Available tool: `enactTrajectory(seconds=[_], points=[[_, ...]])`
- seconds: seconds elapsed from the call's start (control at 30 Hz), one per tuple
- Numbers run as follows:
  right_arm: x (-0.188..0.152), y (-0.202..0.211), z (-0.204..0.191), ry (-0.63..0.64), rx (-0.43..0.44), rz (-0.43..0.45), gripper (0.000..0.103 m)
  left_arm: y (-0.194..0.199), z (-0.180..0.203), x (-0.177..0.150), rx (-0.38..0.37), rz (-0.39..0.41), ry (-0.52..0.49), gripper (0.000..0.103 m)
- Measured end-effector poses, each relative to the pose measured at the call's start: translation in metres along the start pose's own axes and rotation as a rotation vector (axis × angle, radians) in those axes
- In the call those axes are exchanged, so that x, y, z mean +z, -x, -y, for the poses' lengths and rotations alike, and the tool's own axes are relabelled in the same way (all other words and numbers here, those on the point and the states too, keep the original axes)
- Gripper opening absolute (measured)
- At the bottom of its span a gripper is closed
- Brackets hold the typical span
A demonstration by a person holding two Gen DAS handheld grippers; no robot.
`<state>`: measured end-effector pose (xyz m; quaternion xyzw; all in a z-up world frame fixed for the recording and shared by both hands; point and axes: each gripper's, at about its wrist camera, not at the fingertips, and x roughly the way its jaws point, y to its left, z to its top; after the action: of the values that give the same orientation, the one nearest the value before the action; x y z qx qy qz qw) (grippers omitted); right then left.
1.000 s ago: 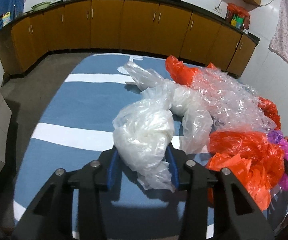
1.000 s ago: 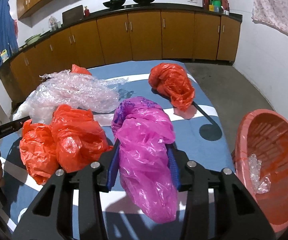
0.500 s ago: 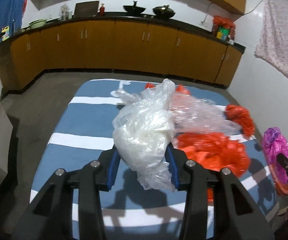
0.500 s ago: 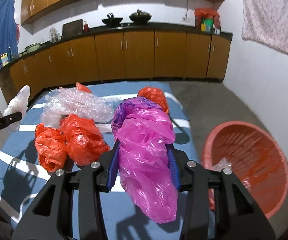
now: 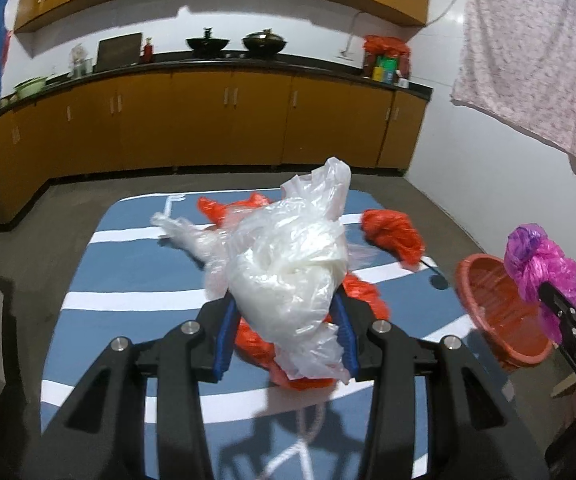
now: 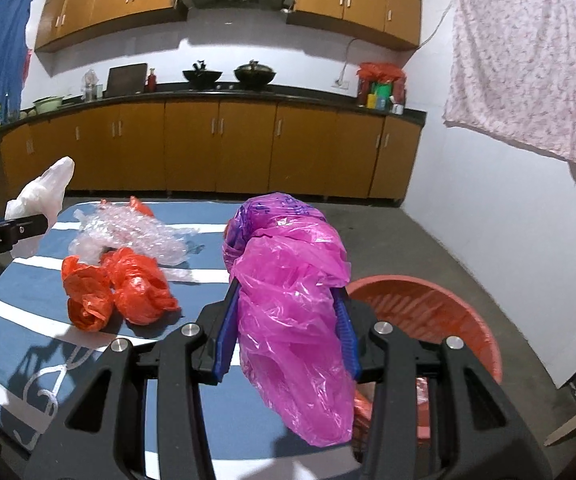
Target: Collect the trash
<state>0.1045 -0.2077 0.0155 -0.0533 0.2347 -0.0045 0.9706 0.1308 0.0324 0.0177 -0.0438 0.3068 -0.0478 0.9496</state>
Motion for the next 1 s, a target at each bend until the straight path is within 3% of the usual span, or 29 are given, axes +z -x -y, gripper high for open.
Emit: enactTrajectory(seconds=[0.43, 1.0], points=[[-0.009, 0.015, 0.03, -0.058, -0.095, 0.011, 0.044, 0.007, 0.059, 0.0, -0.066, 0.004, -0.104, 0.042], [-0.022, 0.025, 0.07, -0.131, -0.172, 0.015, 0.044, -0.006, 0.112, -0.01, -0.173, -0.035, -0.152, 0.042]])
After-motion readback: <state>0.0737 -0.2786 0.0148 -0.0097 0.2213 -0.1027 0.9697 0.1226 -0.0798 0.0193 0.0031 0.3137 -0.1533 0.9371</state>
